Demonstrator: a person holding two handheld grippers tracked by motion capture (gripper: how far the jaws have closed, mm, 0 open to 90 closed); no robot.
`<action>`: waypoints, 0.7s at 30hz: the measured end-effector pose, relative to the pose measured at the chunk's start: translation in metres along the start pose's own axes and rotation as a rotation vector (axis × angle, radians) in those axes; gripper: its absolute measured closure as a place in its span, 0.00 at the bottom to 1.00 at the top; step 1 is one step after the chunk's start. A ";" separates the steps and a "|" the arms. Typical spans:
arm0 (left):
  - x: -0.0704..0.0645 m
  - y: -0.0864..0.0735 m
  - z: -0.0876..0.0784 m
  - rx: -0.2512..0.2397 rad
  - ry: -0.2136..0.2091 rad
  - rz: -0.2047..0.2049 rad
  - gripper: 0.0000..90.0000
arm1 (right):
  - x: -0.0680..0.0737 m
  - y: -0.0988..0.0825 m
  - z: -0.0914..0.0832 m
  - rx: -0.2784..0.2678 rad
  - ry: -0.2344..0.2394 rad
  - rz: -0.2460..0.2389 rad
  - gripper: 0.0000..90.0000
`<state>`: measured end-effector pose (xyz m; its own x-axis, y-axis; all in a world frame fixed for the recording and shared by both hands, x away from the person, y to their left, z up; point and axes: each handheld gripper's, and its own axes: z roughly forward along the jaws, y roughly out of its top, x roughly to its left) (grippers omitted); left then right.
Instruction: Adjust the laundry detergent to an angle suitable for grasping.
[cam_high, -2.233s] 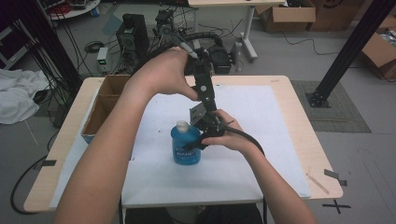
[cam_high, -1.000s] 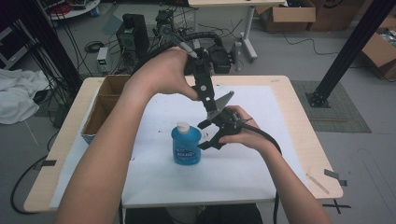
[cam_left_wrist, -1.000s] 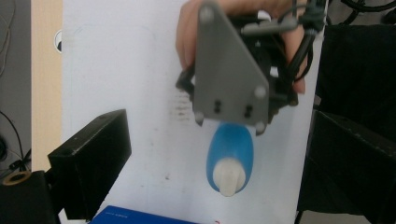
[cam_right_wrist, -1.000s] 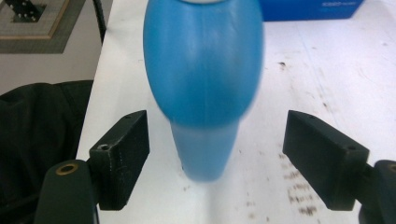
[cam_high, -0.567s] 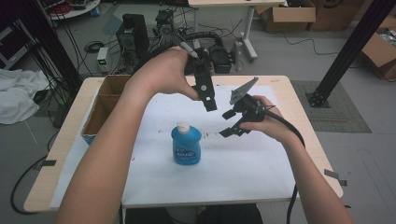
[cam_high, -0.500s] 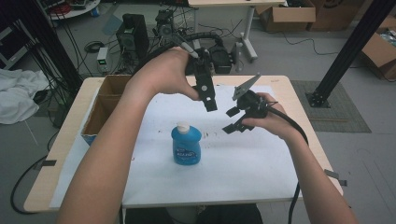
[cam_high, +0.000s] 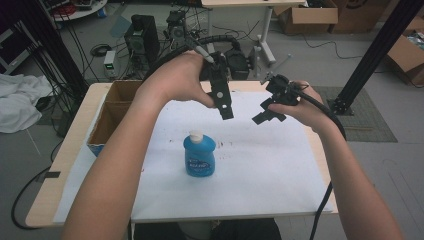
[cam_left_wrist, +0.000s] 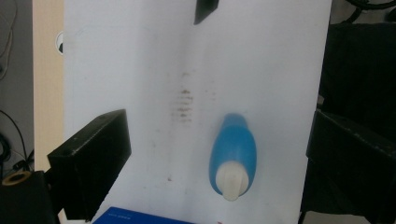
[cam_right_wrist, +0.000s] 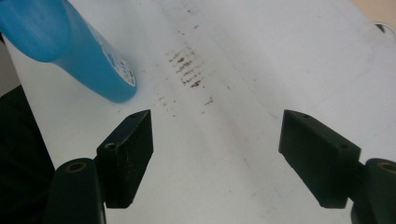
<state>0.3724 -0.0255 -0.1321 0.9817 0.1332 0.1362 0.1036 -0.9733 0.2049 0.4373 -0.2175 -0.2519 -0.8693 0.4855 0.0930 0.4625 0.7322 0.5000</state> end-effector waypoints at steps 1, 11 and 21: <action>0.000 0.000 0.000 0.000 0.000 0.001 0.08 | -0.001 0.001 -0.002 0.004 -0.004 0.008 0.29; -0.001 0.004 0.004 0.007 0.001 0.014 0.08 | -0.016 0.006 -0.010 0.059 -0.077 0.111 0.30; -0.002 0.005 0.005 0.018 -0.001 0.013 0.08 | -0.026 0.001 -0.012 0.075 -0.109 0.178 0.28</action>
<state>0.3719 -0.0312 -0.1357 0.9831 0.1208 0.1379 0.0940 -0.9780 0.1862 0.4586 -0.2351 -0.2436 -0.7508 0.6558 0.0786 0.6220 0.6619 0.4184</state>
